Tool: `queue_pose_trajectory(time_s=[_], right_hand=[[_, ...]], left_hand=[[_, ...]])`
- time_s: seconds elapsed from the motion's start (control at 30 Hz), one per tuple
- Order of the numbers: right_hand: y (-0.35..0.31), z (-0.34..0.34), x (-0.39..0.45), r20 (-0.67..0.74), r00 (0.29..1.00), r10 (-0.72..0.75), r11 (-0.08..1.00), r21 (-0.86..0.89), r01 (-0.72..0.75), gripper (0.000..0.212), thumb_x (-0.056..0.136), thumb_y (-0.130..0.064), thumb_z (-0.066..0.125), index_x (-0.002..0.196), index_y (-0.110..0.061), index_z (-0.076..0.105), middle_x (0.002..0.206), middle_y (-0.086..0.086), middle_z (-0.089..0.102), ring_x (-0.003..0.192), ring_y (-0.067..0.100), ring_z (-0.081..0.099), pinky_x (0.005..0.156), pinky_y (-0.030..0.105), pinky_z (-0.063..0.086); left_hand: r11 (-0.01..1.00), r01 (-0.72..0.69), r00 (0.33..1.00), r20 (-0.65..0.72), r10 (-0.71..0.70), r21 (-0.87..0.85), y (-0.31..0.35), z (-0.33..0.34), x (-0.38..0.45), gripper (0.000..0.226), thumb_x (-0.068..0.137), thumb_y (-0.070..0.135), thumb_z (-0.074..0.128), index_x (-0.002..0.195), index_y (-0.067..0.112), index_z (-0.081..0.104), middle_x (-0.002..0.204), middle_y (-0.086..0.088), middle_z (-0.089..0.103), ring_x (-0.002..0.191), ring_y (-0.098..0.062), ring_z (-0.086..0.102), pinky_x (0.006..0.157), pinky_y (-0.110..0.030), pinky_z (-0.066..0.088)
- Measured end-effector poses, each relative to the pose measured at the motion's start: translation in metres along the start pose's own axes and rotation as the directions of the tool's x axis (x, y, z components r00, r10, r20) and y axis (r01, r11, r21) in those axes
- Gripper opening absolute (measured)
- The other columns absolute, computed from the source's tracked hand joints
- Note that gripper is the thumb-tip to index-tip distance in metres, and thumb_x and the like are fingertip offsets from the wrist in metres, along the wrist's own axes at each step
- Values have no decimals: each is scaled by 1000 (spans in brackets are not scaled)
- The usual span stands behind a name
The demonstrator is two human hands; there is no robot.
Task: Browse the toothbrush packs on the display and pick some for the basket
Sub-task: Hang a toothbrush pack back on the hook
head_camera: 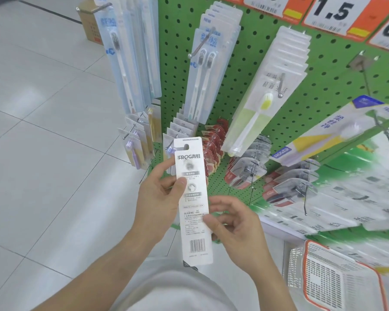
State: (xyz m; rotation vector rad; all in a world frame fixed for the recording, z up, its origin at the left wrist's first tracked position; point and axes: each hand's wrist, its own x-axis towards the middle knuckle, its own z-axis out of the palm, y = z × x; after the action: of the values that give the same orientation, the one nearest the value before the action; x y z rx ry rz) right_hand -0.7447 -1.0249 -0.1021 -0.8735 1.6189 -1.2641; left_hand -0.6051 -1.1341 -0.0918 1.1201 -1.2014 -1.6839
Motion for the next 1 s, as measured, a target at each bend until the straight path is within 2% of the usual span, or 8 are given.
queue_pose_trajectory(time_s=[0.03, 0.13, 0.23, 0.37, 0.53, 0.67, 0.87, 1.0], right_hand=[[1, 0, 0, 9, 1000, 2, 1000, 18, -2, 35, 88, -3, 76, 101, -35, 73, 95, 6, 74, 69, 27, 68, 56, 30, 55], [6, -3, 0, 13, 1000, 1, 1000, 15, -1, 33, 89, 0, 74, 103, -31, 74, 92, 9, 72, 66, 25, 64, 54, 30, 53], [8, -8, 0, 24, 999, -22, 999, -28, 23, 34, 89, -2, 74, 104, -33, 76, 93, 7, 73, 64, 22, 61, 55, 37, 50], [8, -12, 1, 42, 999, -24, 999, -39, 25, 31, 89, -8, 76, 104, -34, 77, 92, 7, 74, 67, 26, 61, 61, 46, 49], [3, -12, 3, 47, 999, 0, 999, -33, 2, 31, 87, -8, 78, 100, -36, 76, 87, 5, 75, 66, 20, 61, 59, 38, 45], [5, -12, 5, 88, 996, 27, 998, -63, -21, 27, 88, -11, 78, 97, -36, 76, 83, 6, 76, 63, 21, 57, 57, 34, 42], [5, -13, 9, 102, 994, 42, 999, -25, -39, 21, 87, -13, 78, 97, -32, 76, 83, 8, 77, 64, 23, 54, 58, 33, 39], [6, -12, 11, 102, 994, 49, 999, -9, -48, 17, 82, -23, 79, 96, -31, 77, 83, 10, 76, 66, 25, 54, 60, 35, 39]], left_hand=[[1000, 9, 1000, -13, -8, 22, -1, 0, 1, 41, 97, 2, 62, 132, 22, 58, 92, -5, 79, 82, -23, 75, 72, -38, 58], [993, -9, 998, -67, 17, 114, -1, 0, 6, 32, 93, 5, 68, 121, 20, 65, 93, 2, 78, 78, -15, 73, 67, -29, 55], [992, -14, 993, -117, 29, 128, 4, 0, 10, 18, 89, 13, 74, 106, 18, 69, 99, 10, 76, 82, -16, 75, 73, -39, 62], [996, -19, 989, -145, 31, 85, 8, 1, 15, 16, 87, 12, 76, 99, 20, 70, 97, 6, 77, 78, -23, 76, 67, -42, 63], [999, 30, 985, -167, -32, -15, 10, 0, 19, 15, 87, 7, 75, 97, 17, 71, 85, 9, 76, 72, -15, 74, 55, -33, 60], [990, 81, 984, -151, -99, -118, 11, -1, 22, 11, 95, 6, 65, 100, 14, 71, 94, 1, 78, 74, -18, 72, 54, -31, 57], [983, 119, 978, -157, -141, -140, 15, -1, 27, 12, 99, 10, 61, 94, 16, 70, 88, 2, 78, 65, -16, 70, 49, -27, 54], [981, 130, 981, -126, -148, -142, 15, -3, 31, 8, 96, 9, 65, 96, 14, 71, 93, -4, 78, 71, -20, 72, 52, -30, 56]])
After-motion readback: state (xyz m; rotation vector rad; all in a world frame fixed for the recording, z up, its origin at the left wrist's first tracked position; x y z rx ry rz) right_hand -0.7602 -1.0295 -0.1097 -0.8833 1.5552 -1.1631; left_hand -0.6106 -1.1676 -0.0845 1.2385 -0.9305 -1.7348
